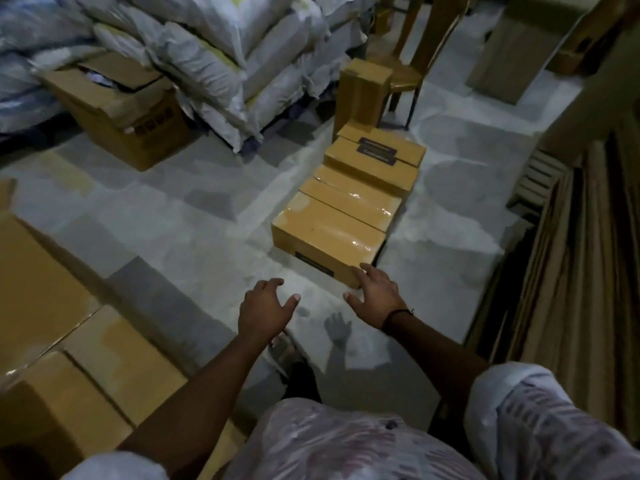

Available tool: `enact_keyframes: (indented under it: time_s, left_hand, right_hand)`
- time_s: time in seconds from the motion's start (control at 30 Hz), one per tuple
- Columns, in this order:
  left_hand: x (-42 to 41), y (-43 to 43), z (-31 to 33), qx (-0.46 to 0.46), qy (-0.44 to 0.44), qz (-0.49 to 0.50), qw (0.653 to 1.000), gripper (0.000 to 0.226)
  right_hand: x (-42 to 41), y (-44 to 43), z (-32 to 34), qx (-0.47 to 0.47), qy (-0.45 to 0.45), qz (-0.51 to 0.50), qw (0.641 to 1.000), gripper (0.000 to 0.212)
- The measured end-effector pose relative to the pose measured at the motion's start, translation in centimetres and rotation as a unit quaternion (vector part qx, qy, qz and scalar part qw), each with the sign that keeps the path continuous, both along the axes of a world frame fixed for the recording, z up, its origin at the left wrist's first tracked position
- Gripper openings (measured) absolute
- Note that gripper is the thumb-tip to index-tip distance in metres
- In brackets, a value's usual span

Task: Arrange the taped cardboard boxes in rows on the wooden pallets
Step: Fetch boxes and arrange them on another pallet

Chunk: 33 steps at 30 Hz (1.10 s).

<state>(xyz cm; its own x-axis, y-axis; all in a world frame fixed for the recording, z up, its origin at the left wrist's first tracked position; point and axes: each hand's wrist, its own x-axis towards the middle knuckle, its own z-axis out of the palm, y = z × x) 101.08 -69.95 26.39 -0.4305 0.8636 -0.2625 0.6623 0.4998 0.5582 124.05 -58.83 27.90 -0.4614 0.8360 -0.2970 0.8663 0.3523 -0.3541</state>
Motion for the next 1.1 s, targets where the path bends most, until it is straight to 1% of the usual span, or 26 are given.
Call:
enact_keyframes:
  time_s: [0.17, 0.33, 0.43, 0.53, 0.63, 0.7, 0.83, 0.93, 1.03, 1.1]
  left_hand:
    - [-4.1, 9.5, -1.4, -0.037, -0.03, -0.013, 0.999, 0.065]
    - [-7.6, 17.7, -1.0, -0.054, 0.001, -0.068, 0.996, 0.065]
    - [-9.0, 21.1, -1.5, -0.074, -0.008, -0.062, 0.995, 0.064]
    - [-9.6, 24.0, -1.9, -0.087, -0.021, -0.051, 0.995, 0.061]
    - [-10.0, 26.8, -3.0, -0.096, -0.03, -0.047, 0.994, 0.06]
    - [-9.9, 28.3, -4.0, -0.109, -0.041, -0.026, 0.993, 0.062]
    - [-8.9, 32.0, -5.9, -0.142, -0.068, 0.034, 0.987, 0.063]
    - [-7.5, 35.6, -7.4, -0.169, -0.076, 0.062, 0.981, 0.065]
    - [-5.0, 39.2, -9.6, -0.184, -0.102, 0.143, 0.967, 0.066]
    - [-2.8, 42.0, -11.7, -0.187, -0.128, 0.194, 0.955, 0.071]
  right_hand:
    - [-4.7, 9.5, -0.3, 0.002, -0.044, 0.009, 0.999, 0.069]
    - [-10.5, 17.4, 0.2, -0.007, -0.017, -0.013, 1.0, 0.066]
    - [-11.6, 20.0, -0.2, -0.028, -0.01, -0.018, 0.999, 0.066]
    - [-12.0, 23.9, -0.3, -0.032, -0.026, 0.004, 0.999, 0.066]
    - [-11.9, 28.7, -1.2, -0.061, -0.03, -0.024, 0.997, 0.066]
    - [-11.6, 31.6, -2.2, -0.077, -0.044, -0.019, 0.996, 0.066]
    - [-11.5, 38.6, -4.2, -0.084, -0.068, 0.04, 0.993, 0.067]
    - [-11.4, 44.2, -6.4, -0.103, -0.074, 0.075, 0.989, 0.067]
    - [-11.2, 49.5, -9.1, -0.144, -0.068, 0.11, 0.981, 0.066]
    - [-11.0, 53.0, -11.8, -0.153, -0.075, 0.145, 0.975, 0.065]
